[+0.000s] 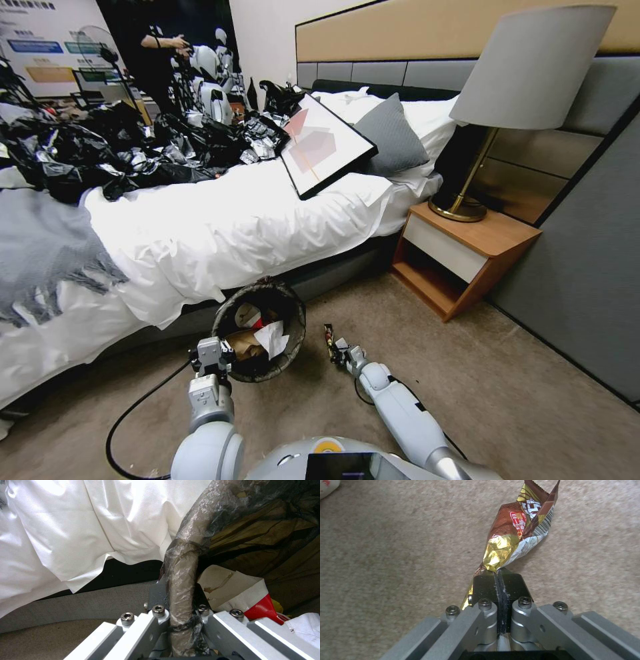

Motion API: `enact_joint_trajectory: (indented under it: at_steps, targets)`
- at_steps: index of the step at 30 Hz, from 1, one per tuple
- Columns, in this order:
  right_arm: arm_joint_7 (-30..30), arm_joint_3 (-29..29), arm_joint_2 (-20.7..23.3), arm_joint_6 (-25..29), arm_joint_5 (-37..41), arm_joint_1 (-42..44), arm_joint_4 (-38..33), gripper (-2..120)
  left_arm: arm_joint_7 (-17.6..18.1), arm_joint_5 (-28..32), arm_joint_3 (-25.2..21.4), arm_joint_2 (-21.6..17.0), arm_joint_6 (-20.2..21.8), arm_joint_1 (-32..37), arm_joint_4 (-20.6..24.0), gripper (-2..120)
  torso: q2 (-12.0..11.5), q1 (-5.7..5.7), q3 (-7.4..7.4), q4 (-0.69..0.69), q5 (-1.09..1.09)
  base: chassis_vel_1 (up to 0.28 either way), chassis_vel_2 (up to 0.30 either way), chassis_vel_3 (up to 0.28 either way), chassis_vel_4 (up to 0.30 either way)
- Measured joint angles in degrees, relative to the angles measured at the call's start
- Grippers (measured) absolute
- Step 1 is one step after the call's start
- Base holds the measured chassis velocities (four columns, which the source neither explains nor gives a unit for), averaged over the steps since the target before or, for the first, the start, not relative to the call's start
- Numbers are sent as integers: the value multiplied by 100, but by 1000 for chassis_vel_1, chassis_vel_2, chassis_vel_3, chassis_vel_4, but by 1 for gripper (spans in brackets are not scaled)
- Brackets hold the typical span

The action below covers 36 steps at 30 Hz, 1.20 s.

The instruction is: Pick up the trash bin, then pick up the garbage from the floor and place it into the trash bin.

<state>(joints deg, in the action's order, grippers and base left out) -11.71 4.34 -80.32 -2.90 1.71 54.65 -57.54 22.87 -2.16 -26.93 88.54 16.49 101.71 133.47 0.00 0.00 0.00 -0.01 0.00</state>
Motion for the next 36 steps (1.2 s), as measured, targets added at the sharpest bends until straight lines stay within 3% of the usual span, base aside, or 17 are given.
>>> enact_joint_trajectory:
  at_steps: [6, 15, 18, 21, 25, 30, 36]
  targets:
    - [127, 29, 113, 226, 35, 116, -517, 0, 0, 10, -8, 0, 1, 6, 12, 0, 0, 0, 0, 0, 0, 0, 0, 0, 0]
    - [630, 208, 353, 541, 509, 520, -2480, 0, -2, 10, 25, -3, 1, 9, 16, 0, 0, 0, 0, 0, -1, 0, 0, 0, 0]
    - [633, 235, 388, 812, 649, 608, -3040, 0, -3, 6, 37, -6, 1, 7, 15, 0, 0, 0, 0, 0, 0, 0, 0, 0, 0]
    - [479, 216, 473, 1139, 910, 726, -4111, 0, -2, -4, 45, -24, 0, 21, 3, 0, 0, 0, 0, 0, -1, 0, 0, 0, 0]
    - [262, 141, 535, 1322, 1016, 773, -4631, 0, -7, -25, 75, -32, -7, 48, -15, 0, 1, 0, 0, 0, -1, 0, 0, 0, 0]
    - [-239, -274, 726, 1590, 1239, 917, -5551, 0, -8, -71, 135, -31, -23, 67, -53, 0, 0, 0, 0, 0, -1, 0, 0, 0, 0]
    - [-286, -981, 884, 1591, 1087, 1030, -5779, 0, -8, -115, 172, -29, -30, 82, -71, 0, 0, 0, 0, 0, -1, 0, 0, 0, 0]
